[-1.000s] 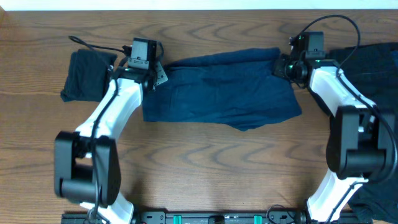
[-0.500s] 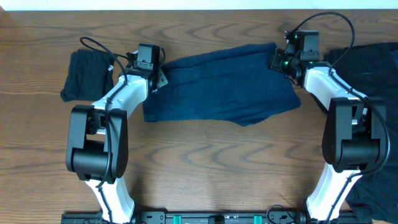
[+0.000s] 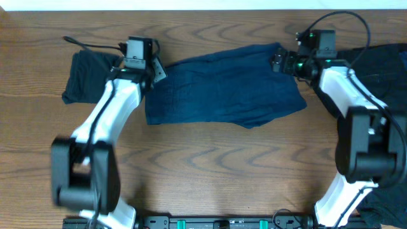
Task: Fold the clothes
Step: 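Lower the folded edge onto the far half and release both grippers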
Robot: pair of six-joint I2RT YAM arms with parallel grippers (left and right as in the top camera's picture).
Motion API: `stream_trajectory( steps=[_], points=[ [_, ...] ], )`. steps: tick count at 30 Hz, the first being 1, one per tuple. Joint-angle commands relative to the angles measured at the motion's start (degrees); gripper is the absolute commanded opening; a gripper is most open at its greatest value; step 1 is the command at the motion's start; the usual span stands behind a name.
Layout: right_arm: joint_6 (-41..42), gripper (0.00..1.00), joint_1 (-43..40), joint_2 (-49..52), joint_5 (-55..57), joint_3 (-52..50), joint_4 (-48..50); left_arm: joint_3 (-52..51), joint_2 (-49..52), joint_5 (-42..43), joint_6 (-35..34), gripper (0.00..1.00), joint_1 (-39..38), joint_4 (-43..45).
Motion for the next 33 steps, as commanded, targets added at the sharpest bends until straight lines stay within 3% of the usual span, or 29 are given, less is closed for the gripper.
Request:
stream_trajectory(
  steps=[1,3,5,7,8,21,28,33],
  points=[
    [-3.1,0.95,-0.4,-7.7,-3.8,1.9,-5.8,1.3,-7.3,6.6,1.4,0.57,0.0,-4.5],
    [-4.5,0.78,0.2,-9.2,-3.7,1.9,-10.9,1.3,-8.8,8.2,1.4,0.34,-0.6,-8.5],
    [-6.3,0.43,1.3,-9.4,-3.6,1.9,-15.5,1.3,-8.8,8.5,1.4,0.09,-1.5,-12.7],
    [-7.2,0.11,2.4,-8.7,-3.2,1.7,-18.3,0.5,-7.9,8.5,1.4,0.06,-2.7,-15.0],
    [-7.4,0.01,2.8,-8.2,-3.0,1.7,-19.3,-0.2,-7.1,8.5,1.4,0.06,-3.4,-15.5],
    [-6.4,0.01,7.2,3.0,4.2,0.9,-26.6,-2.6,9.1,8.5,1.4,0.06,-8.7,-12.8],
    [-0.9,0.01,7.2,9.0,7.4,-2.0,-30.0,-2.6,11.6,8.5,1.4,0.06,-8.7,-13.8],
    [6.7,0.01,7.1,9.7,11.5,-3.1,-40.4,-2.6,11.4,8.5,1.5,0.06,-8.7,-19.6]
  ],
)
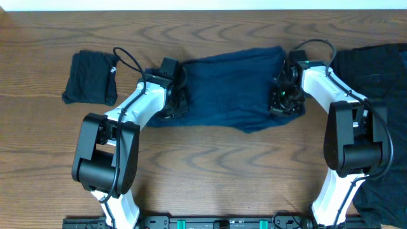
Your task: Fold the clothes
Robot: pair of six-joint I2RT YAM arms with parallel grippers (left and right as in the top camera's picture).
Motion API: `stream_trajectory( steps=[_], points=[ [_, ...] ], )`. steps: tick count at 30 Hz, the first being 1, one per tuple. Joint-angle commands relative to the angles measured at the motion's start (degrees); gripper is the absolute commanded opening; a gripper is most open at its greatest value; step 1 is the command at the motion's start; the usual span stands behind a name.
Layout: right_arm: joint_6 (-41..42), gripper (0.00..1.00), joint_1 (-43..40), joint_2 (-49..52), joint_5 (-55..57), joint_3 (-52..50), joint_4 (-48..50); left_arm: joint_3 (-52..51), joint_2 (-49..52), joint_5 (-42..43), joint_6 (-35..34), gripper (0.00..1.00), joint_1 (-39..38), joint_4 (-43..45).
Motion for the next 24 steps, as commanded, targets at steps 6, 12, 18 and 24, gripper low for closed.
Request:
stream_trajectory(
  steps=[6,12,18,24],
  points=[
    [7.5,0.01,0.5,4.3,9.5,-3.6,-10.7,-0.5,0.5,-0.4,0.7,0.06,-0.3,-10.7],
    [0.9,0.01,0.6,1.5,6.8,-3.0,-10.1,0.2,-2.6,-0.5,3.1,0.06,-0.4,-12.1],
    [-2.3,0.01,0.7,-7.3,0.0,-0.4,-7.3,2.2,-10.8,-0.4,3.1,0.06,-0.4,-9.6],
    [-2.3,0.01,2.1,-14.5,-0.2,-0.4,1.6,2.2,-16.6,-0.5,3.1,0.06,-0.5,-6.8]
  ],
)
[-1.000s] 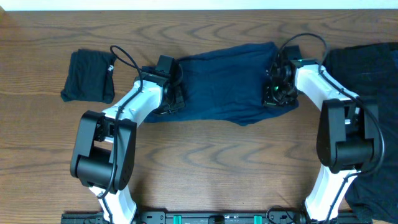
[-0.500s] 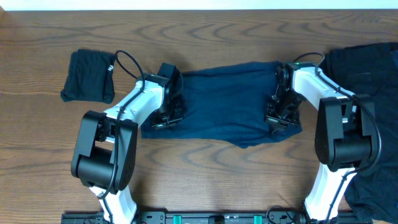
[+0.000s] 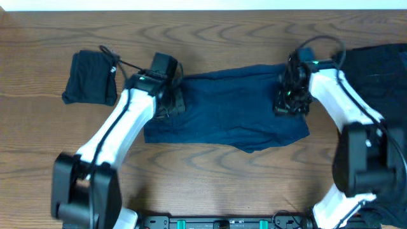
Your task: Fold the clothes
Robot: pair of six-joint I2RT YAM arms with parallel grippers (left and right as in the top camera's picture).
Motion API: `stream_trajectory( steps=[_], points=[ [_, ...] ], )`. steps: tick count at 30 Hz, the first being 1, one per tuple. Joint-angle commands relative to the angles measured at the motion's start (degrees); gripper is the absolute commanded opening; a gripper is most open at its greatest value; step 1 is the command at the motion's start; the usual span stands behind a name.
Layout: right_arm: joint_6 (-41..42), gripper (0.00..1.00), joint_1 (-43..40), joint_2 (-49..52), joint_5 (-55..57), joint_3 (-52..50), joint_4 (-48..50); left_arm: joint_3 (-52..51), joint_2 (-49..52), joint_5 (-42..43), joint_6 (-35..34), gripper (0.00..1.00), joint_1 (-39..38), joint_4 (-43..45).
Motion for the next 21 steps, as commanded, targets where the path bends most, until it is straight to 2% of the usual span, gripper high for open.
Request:
stream_trajectory(
  steps=[1,8,15,21],
  points=[
    [-1.2,0.01,1.8,-2.9,-0.8,1.0,2.9,1.2,-1.2,-1.3,1.0,0.06,0.2,1.0],
    [-1.2,0.01,5.3,0.7,-0.6,0.3,11.2,0.2,2.2,-1.6,1.0,0.06,0.3,6.9],
    [-1.6,0.01,7.0,5.6,1.5,0.3,20.9,0.2,6.5,-8.7,1.0,0.06,0.4,12.7],
    [-1.6,0.01,7.0,10.4,1.8,0.3,28.8,0.2,8.0,-8.9,1.0,0.06,0.4,15.1]
  ],
)
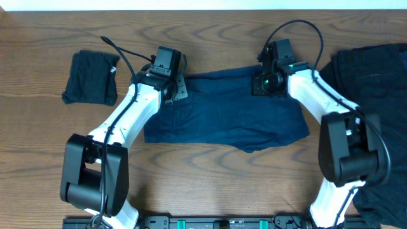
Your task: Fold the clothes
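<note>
A dark blue garment (222, 111) lies spread flat across the middle of the table, with a small flap hanging from its near edge. My left gripper (176, 90) sits over the garment's far left corner, pointing down at the cloth. Over the far right corner is my right gripper (262, 83), close to the top edge. From overhead the wrists cover the fingers of both, so their jaws and any hold on the cloth are hidden.
A folded black garment (91, 77) lies at the far left of the table. A heap of dark clothes (375, 70) fills the right edge and runs down toward the front right corner. Both arms reach in from the near edge of the wooden table (210, 184).
My right gripper has moved left and toward the far edge, from the garment's right side to its far right corner. The left gripper shifted slightly toward the far left corner. The garment lies unchanged.
At first both grippers were at the far corners of a slanted, rumpled blue garment. Then they were down on its left and right sides. After that the garment lay wider and straighter. Now both grippers are back at its far corners.
</note>
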Robot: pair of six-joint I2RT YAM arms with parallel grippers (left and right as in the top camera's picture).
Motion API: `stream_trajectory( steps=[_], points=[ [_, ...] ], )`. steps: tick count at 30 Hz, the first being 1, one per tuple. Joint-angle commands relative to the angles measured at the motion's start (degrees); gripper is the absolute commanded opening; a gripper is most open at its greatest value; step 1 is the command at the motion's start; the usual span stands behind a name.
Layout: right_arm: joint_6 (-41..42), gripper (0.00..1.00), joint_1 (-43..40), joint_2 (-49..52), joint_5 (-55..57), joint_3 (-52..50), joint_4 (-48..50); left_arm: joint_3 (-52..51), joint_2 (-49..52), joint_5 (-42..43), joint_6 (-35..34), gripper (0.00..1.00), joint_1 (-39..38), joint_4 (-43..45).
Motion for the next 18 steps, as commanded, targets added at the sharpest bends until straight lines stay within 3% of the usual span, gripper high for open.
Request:
stream_trajectory(
  steps=[1,8,18],
  points=[
    [-0.7,0.01,0.3,2.6,1.1,-0.2,3.8,-0.3,1.2,-1.9,1.0,0.06,0.3,1.2],
    [-0.9,0.01,0.3,3.1,4.1,-0.2,12.9,-0.3,4.6,-1.9,2.4,0.06,0.3,4.9],
    [-1.4,0.02,0.3,3.3,15.2,-0.8,13.0,-0.3,13.2,-7.9,3.4,0.06,0.8,9.2]
  ],
)
